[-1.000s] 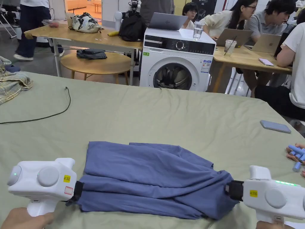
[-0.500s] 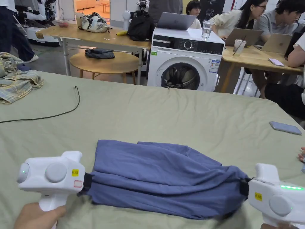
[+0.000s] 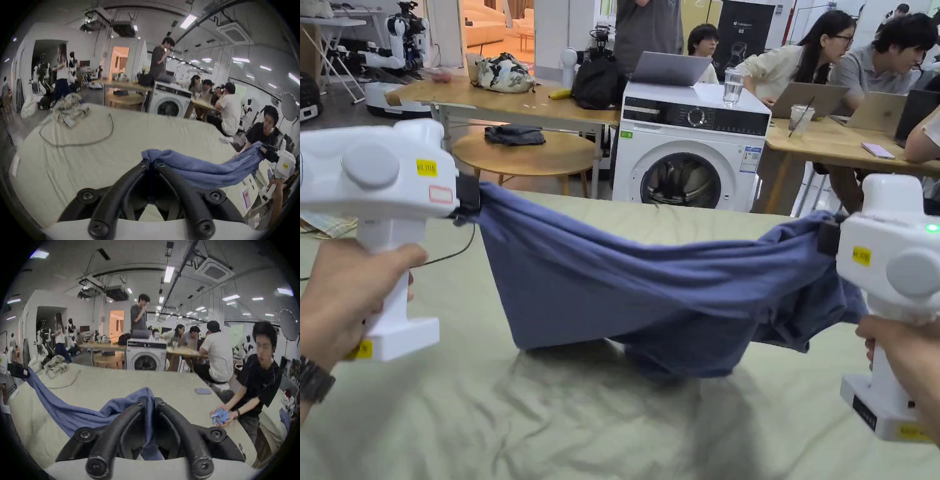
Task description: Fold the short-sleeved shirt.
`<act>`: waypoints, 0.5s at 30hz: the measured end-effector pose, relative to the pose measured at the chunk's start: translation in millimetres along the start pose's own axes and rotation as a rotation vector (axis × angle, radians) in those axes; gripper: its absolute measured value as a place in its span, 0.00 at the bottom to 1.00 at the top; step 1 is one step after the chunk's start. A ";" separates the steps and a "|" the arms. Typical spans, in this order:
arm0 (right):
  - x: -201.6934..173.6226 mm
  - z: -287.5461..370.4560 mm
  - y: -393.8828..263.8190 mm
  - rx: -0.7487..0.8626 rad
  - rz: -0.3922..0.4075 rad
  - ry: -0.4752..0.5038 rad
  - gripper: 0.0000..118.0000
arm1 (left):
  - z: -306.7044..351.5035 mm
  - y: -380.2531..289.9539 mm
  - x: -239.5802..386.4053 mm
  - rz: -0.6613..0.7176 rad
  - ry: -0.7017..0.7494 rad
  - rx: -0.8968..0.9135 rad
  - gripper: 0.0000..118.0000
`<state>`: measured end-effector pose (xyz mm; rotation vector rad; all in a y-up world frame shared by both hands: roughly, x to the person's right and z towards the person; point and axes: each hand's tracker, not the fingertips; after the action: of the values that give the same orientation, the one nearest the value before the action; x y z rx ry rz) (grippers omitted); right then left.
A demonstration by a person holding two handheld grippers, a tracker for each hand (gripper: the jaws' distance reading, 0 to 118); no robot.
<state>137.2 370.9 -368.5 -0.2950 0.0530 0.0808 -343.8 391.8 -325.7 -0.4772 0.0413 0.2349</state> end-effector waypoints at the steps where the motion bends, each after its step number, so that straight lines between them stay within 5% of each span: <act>1: -3.1 -0.4 12.3 0.009 -0.001 -0.012 0.04 | 4.0 12.8 -0.1 -0.007 0.002 0.007 0.00; 15: -27.5 -56.2 133.6 0.074 0.002 -0.015 0.04 | 0.5 134.0 -20.8 -0.010 0.034 0.126 0.00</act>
<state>96.0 479.8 -458.9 -0.2206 0.0418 0.0830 -395.4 503.1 -383.6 -0.3559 0.0861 0.2133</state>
